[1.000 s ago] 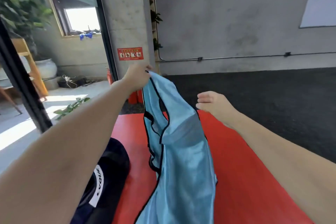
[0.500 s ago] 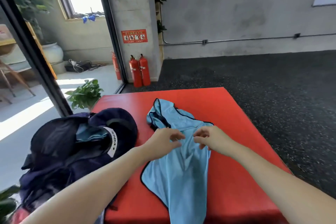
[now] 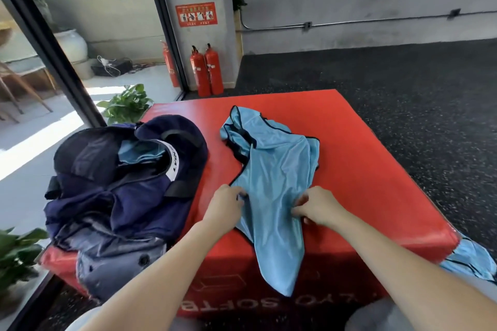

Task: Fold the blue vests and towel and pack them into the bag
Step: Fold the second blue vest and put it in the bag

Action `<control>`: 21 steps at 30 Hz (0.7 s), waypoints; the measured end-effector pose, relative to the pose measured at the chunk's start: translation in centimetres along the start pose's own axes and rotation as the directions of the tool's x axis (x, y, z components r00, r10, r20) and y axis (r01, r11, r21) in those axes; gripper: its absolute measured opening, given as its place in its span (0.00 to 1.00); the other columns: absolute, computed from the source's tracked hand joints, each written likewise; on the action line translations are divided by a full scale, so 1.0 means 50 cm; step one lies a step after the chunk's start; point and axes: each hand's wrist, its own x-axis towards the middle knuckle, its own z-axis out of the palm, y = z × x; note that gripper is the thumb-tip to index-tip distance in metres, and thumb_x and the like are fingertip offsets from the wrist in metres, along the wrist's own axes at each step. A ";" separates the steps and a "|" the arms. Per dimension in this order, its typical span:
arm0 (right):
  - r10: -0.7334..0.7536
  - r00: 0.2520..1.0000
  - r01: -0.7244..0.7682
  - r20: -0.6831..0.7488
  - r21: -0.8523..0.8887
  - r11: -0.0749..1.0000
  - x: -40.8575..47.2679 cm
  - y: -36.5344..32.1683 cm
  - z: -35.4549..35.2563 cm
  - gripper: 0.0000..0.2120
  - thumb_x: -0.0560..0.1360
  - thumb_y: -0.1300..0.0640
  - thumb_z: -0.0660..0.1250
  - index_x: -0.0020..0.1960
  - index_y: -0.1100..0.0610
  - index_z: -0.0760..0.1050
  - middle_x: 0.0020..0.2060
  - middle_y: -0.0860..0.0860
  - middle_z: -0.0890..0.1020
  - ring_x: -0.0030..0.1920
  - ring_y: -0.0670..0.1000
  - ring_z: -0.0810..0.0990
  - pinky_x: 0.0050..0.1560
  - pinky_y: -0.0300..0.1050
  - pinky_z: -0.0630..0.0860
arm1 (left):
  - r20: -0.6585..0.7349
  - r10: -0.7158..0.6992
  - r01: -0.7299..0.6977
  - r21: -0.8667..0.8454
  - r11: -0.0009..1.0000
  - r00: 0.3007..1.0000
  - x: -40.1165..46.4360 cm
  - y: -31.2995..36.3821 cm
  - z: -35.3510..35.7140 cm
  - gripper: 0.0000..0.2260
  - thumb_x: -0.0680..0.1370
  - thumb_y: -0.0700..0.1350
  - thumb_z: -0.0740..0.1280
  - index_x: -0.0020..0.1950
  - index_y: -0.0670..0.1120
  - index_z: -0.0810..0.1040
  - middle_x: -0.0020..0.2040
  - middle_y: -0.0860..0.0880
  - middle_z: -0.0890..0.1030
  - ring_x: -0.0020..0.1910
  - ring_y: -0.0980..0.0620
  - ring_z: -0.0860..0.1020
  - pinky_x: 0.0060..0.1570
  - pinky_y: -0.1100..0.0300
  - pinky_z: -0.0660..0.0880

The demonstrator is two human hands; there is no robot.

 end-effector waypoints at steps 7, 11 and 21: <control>0.024 0.919 0.111 -0.393 0.317 0.942 0.087 0.004 -0.111 0.02 0.75 0.65 0.71 0.44 0.62 0.80 0.29 0.56 0.83 0.21 0.45 0.77 0.24 0.38 0.74 | 0.066 -0.069 0.070 -0.008 0.998 0.995 0.034 -0.013 -0.033 0.10 0.76 0.37 0.62 0.47 0.52 0.76 0.40 0.47 0.81 0.34 0.51 0.79 0.31 0.60 0.75; 0.052 0.892 0.163 -0.449 0.427 0.890 0.134 0.026 -0.146 0.02 0.78 0.66 0.69 0.47 0.62 0.78 0.41 0.62 0.85 0.31 0.49 0.85 0.33 0.41 0.81 | -0.025 -0.094 0.095 0.035 0.995 0.995 0.061 -0.025 -0.058 0.10 0.71 0.36 0.63 0.39 0.52 0.76 0.39 0.51 0.80 0.38 0.50 0.76 0.35 0.61 0.71; -0.443 0.895 0.425 -0.056 -0.197 0.883 0.062 -0.027 -0.078 0.03 0.74 0.52 0.74 0.45 0.48 0.81 0.43 0.42 0.83 0.42 0.39 0.80 0.45 0.37 0.72 | 0.146 0.382 -0.372 -0.094 0.924 0.913 0.028 0.023 -0.041 0.08 0.73 0.51 0.75 0.50 0.54 0.83 0.46 0.58 0.78 0.49 0.60 0.75 0.54 0.67 0.70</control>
